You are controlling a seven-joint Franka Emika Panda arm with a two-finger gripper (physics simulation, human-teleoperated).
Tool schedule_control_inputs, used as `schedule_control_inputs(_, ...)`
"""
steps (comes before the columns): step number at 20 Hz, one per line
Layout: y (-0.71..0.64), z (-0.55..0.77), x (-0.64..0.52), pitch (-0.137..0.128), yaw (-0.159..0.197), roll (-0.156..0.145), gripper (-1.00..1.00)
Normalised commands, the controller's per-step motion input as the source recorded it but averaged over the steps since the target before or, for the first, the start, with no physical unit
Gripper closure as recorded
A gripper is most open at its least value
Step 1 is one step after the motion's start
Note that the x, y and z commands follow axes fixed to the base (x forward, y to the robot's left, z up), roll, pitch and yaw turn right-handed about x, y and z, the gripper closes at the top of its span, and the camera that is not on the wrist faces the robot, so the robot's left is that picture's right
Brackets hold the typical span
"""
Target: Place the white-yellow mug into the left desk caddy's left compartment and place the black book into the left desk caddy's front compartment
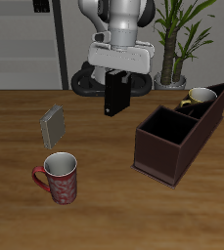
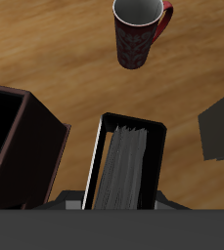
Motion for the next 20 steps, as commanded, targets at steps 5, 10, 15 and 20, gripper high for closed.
schedule_control_inputs(5,0.37,0.14,-0.64,-0.067,0.024,0.061,1.0)
schedule_control_inputs(10,0.28,0.08,-0.5,-0.053,0.019,0.067,1.0)
schedule_control_inputs(15,0.21,-0.04,-0.47,-0.008,-0.011,0.077,1.0)
schedule_control_inputs(20,0.1,0.01,-0.18,-0.023,0.011,0.013,1.0)
